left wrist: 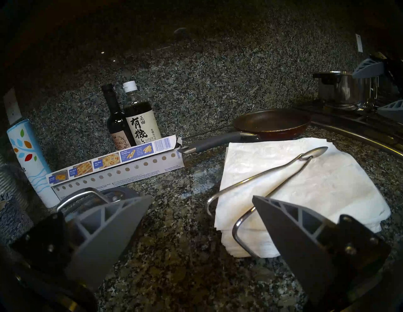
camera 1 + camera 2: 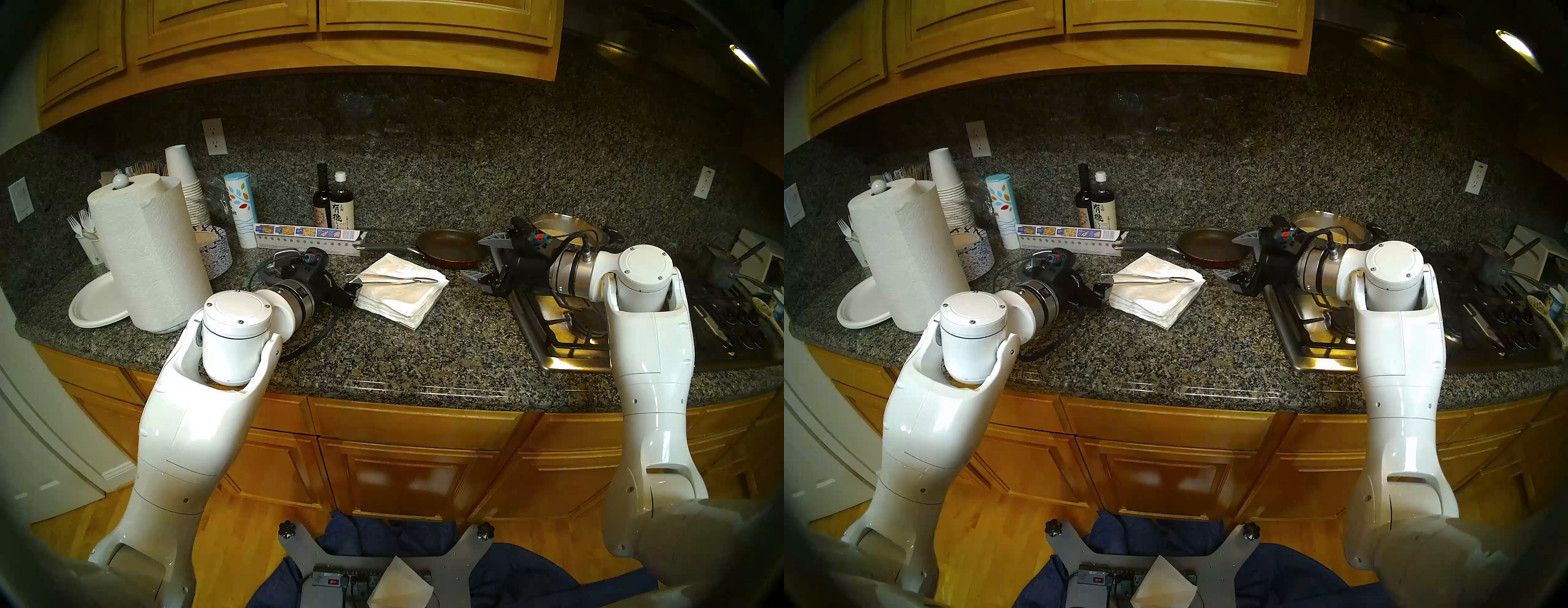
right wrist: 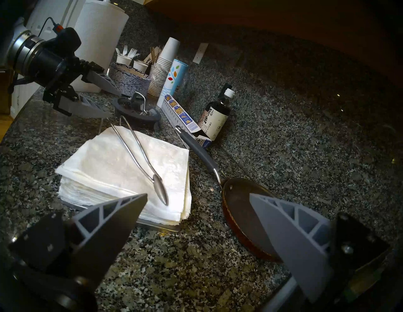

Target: Take napkin out of napkin holder

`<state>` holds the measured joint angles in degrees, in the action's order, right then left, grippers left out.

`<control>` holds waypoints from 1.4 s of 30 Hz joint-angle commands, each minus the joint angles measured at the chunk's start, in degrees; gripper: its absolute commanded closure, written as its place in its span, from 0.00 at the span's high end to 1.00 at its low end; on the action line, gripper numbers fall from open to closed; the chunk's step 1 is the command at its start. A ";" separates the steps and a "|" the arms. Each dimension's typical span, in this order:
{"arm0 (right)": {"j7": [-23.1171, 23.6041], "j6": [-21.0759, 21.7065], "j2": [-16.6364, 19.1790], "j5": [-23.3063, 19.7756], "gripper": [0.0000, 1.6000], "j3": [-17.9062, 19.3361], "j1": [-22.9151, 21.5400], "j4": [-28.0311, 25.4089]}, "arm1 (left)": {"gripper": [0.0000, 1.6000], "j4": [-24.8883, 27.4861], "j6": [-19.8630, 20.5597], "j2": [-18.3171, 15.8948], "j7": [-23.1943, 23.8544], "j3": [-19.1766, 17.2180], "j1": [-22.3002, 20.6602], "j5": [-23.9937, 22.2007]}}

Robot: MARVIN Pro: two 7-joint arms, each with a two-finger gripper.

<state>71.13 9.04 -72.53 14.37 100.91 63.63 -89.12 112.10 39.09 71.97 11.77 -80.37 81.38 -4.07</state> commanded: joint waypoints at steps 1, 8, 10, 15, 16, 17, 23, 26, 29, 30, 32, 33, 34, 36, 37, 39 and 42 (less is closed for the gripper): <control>-0.09 -0.06 0.08 -0.14 1.00 0.02 -1.45 -1.27 | 1.00 1.52 -0.49 0.02 0.06 -0.15 -1.48 0.08; -0.21 -0.95 -0.31 -0.88 1.00 0.44 -1.45 -0.81 | 1.00 1.71 -0.77 0.11 1.14 -0.67 -1.76 -1.03; -0.71 -1.41 -0.77 -1.27 1.00 0.70 -2.01 -0.37 | 1.00 1.78 -1.43 0.12 1.42 -0.75 -2.27 -1.26; -0.22 -1.68 -1.28 -1.70 1.00 0.18 -3.63 1.29 | 1.00 1.89 -1.50 0.00 2.97 -0.91 -4.07 -2.08; -0.22 -1.68 -1.28 -1.70 1.00 0.18 -3.63 1.29 | 1.00 1.89 -1.50 0.00 2.97 -0.91 -4.07 -2.08; -0.09 -1.91 -1.32 -1.65 1.00 -0.09 -3.82 1.77 | 1.00 1.82 -1.51 -0.09 3.16 -0.84 -4.34 -2.06; 0.29 -3.15 -2.28 -1.40 1.00 -2.02 -5.41 5.78 | 1.00 0.31 -2.04 -0.74 4.98 -0.18 -5.64 -2.18; 0.55 -3.98 -2.28 -1.23 0.99 -3.25 -6.96 8.30 | 1.00 -0.50 -3.10 -1.57 6.32 -0.07 -6.01 -2.22; 0.80 -4.41 -2.14 -0.95 0.84 -4.21 -8.08 9.75 | 1.00 -0.27 -3.49 -2.19 7.42 -0.17 -6.21 -2.51; 0.82 -4.47 -2.27 -1.07 0.84 -4.32 -8.45 10.14 | 1.00 -0.15 -3.47 -2.18 7.51 -0.22 -6.22 -2.53; 0.91 -4.61 -2.32 -1.09 0.72 -4.65 -9.28 10.85 | 1.00 -0.12 -3.65 -2.43 7.85 -0.18 -6.31 -2.40; 0.99 -4.67 -2.35 -1.19 0.66 -4.69 -9.56 11.08 | 1.00 -0.09 -3.65 -2.45 7.94 -0.20 -6.34 -2.42; 1.24 -4.66 -2.38 -1.41 0.64 -4.71 -9.88 11.48 | 1.00 -0.01 -3.68 -2.51 8.18 -0.23 -6.38 -2.50; 1.51 -4.66 -2.32 -1.38 0.53 -4.96 -10.45 12.27 | 1.00 0.04 -3.76 -2.60 8.49 -0.30 -6.41 -2.57; 1.75 -4.64 -2.26 -1.29 0.51 -5.18 -10.78 12.82 | 1.00 0.02 -3.84 -2.69 8.66 -0.35 -6.41 -2.59; 2.07 -4.73 -2.26 -1.15 0.49 -5.61 -11.31 13.73 | 1.00 -0.09 -4.02 -2.90 8.69 -0.43 -6.29 -2.42; 2.43 -5.05 -2.36 -0.88 0.47 -6.31 -12.02 15.00 | 1.00 -0.12 -4.42 -3.06 8.77 -0.67 -6.10 -2.37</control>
<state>73.22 4.36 -75.16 13.57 94.97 56.60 -74.88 110.59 36.41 69.11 20.38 -80.37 77.35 -6.52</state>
